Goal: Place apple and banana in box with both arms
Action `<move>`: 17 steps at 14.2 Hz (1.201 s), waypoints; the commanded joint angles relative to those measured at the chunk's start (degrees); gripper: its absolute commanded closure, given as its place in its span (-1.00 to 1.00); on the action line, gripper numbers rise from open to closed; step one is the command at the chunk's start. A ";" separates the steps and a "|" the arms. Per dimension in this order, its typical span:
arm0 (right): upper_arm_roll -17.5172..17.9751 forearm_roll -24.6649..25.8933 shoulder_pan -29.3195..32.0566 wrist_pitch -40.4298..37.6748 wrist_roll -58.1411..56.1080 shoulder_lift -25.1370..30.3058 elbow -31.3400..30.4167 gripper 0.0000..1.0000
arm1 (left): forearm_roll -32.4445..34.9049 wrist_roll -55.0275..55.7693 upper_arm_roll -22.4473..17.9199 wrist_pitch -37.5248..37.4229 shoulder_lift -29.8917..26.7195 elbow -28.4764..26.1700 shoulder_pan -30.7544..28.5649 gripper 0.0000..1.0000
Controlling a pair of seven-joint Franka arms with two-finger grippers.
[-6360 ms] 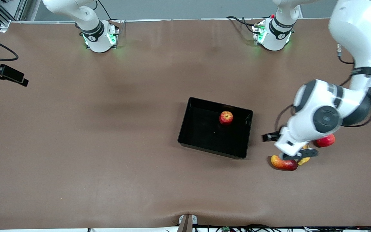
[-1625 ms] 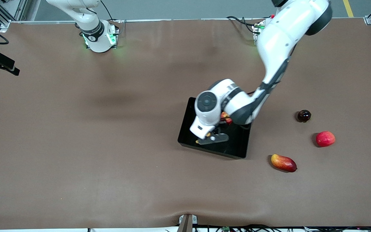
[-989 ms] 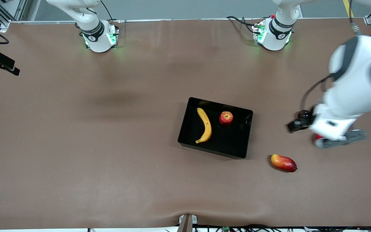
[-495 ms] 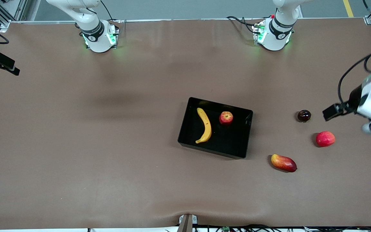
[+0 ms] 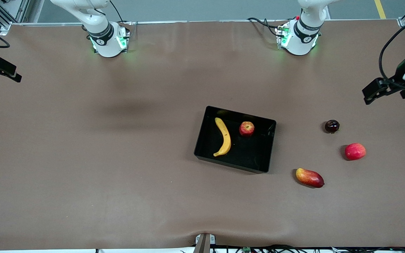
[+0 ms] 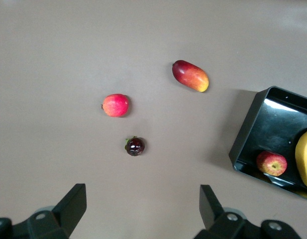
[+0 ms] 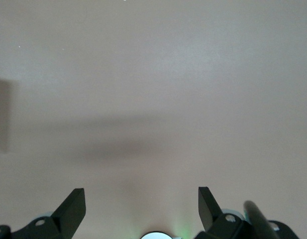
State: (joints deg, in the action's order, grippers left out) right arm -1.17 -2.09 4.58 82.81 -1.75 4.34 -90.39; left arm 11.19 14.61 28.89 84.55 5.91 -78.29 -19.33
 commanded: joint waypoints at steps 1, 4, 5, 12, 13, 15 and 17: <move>0.47 0.07 0.51 -0.10 -0.63 0.75 -0.04 -1.00 | -2.57 -1.34 -0.15 -0.70 -2.48 -1.69 -0.89 -1.00; 0.46 0.15 0.43 0.08 -0.63 0.67 -0.04 -1.00 | -4.42 -1.43 -0.15 -0.70 -2.75 -1.69 -2.21 -1.00; 0.46 0.15 0.43 0.16 -0.63 0.67 -0.04 -1.00 | -4.42 -1.43 -0.06 -0.70 -2.75 -1.78 -2.30 -1.00; 0.46 0.07 0.51 -0.01 -0.54 0.67 -0.04 -1.00 | -5.13 -2.83 -15.59 -0.62 -6.08 -6.16 12.53 -1.00; 0.46 0.07 0.51 0.07 -0.63 0.58 0.04 -1.00 | -5.13 -2.84 -19.44 -0.35 -7.04 -7.39 16.04 -1.00; 0.46 0.07 0.51 -0.01 -0.54 0.67 -0.04 -1.00 | -5.74 -2.84 -25.35 0.43 -8.98 -10.02 21.33 -1.00; 0.46 0.07 0.51 0.07 -0.63 0.58 -0.04 -1.00 | -7.41 -2.84 -25.99 2.80 -11.17 -12.75 21.61 -1.00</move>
State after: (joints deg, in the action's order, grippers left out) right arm -1.16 -2.09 4.58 82.92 -1.76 4.34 -90.39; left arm 5.89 13.00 4.53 84.61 -0.91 -86.11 1.51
